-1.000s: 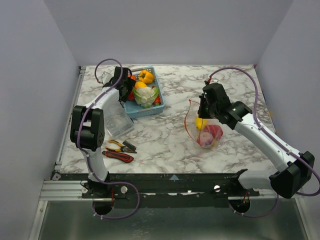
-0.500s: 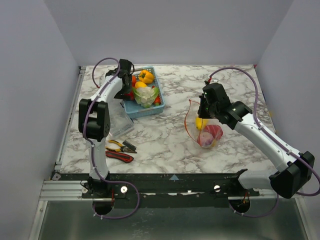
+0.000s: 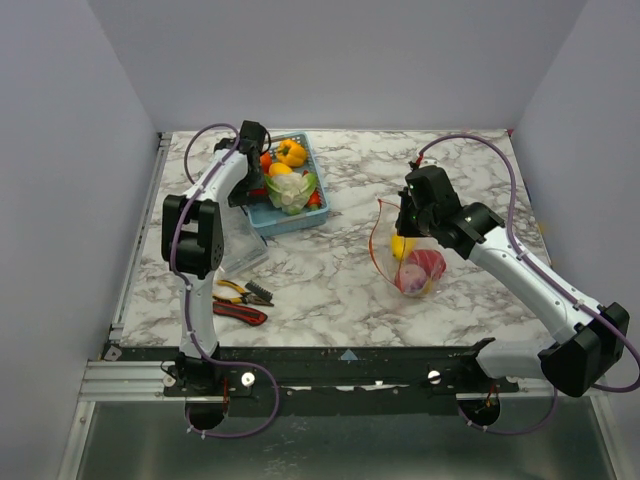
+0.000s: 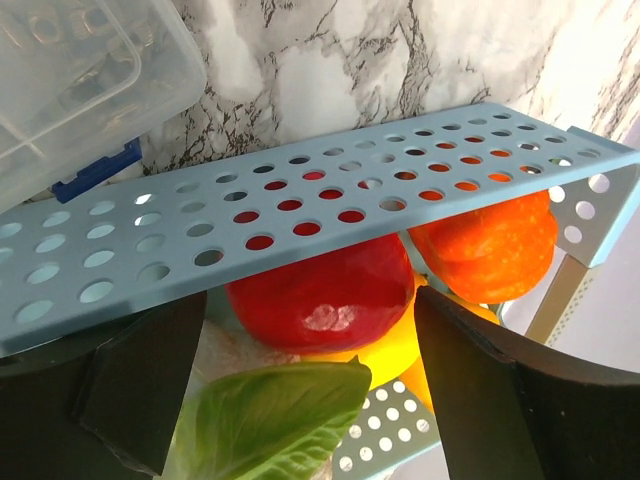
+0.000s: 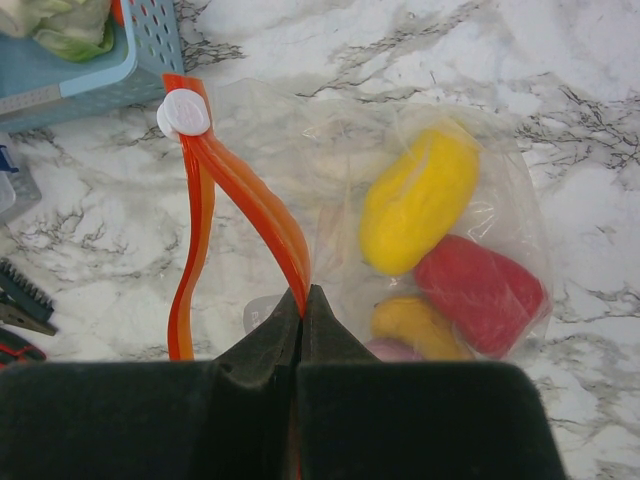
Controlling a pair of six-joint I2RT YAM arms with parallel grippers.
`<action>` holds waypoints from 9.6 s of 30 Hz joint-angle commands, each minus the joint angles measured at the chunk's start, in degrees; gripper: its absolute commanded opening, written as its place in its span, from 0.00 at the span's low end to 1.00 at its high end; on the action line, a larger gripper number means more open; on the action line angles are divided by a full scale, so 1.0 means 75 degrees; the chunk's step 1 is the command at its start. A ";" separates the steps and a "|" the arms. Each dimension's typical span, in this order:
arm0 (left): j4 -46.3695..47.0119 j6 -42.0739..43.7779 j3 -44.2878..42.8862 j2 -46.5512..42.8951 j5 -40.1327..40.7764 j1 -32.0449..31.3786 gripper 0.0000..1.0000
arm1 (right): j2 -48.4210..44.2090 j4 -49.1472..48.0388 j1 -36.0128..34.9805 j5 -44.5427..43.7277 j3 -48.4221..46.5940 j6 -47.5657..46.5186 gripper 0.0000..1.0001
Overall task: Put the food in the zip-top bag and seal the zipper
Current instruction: Pick up the fake fruit from the bin, then place the fake fruit in the zipper food storage bag, then pick up the fake fruit from the bin, then place the fake fruit in the zipper food storage bag.
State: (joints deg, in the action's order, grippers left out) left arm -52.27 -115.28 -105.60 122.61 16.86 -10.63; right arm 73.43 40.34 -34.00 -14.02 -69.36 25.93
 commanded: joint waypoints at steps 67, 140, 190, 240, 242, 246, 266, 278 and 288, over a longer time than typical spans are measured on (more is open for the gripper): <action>1.2686 0.8288 0.7498 -0.6770 -0.9467 -0.3109 0.00 | -0.1367 -0.0324 0.0033 0.0560 0.0580 0.0527 0.00; 0.7989 1.0365 0.7823 -0.8538 -0.2905 -0.4389 0.98 | -0.1748 -0.0495 0.0033 0.1668 0.0878 0.1417 0.01; -0.0249 0.1640 -0.0063 -0.0324 -0.0876 0.0111 0.90 | -0.0877 0.0164 0.0035 0.1322 0.0356 0.1013 0.01; 0.8765 0.8148 0.6822 -0.6178 -0.3502 -0.0381 0.00 | -0.1881 -0.0278 0.0033 0.1242 0.1262 0.1375 0.01; 0.9454 0.8505 0.7263 -0.6510 -0.4901 -0.0375 0.00 | -0.1929 -0.0345 0.0033 0.1228 0.1336 0.1395 0.01; 1.1073 0.8189 0.8011 -0.6778 -0.7633 -0.0455 0.00 | -0.1954 -0.0461 0.0035 0.1236 0.1406 0.1444 0.01; 0.8305 1.1372 0.7867 -0.8508 -0.4787 -0.4501 0.03 | -0.2082 -0.0732 0.0039 0.1424 0.1309 0.1579 0.01; 0.8438 1.0958 0.7217 -0.7226 -0.3461 -0.5499 0.34 | -0.2208 -0.0749 0.0033 0.1469 0.1280 0.1670 0.01; 0.8300 1.0903 0.7061 -0.6842 -0.3261 -0.5731 0.83 | -0.2314 -0.0702 0.0033 0.1420 0.1267 0.1649 0.00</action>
State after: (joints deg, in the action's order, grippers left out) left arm 9.98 -33.10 -50.85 70.96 -9.58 -53.30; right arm 57.32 36.05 -34.00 -3.92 -59.24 37.78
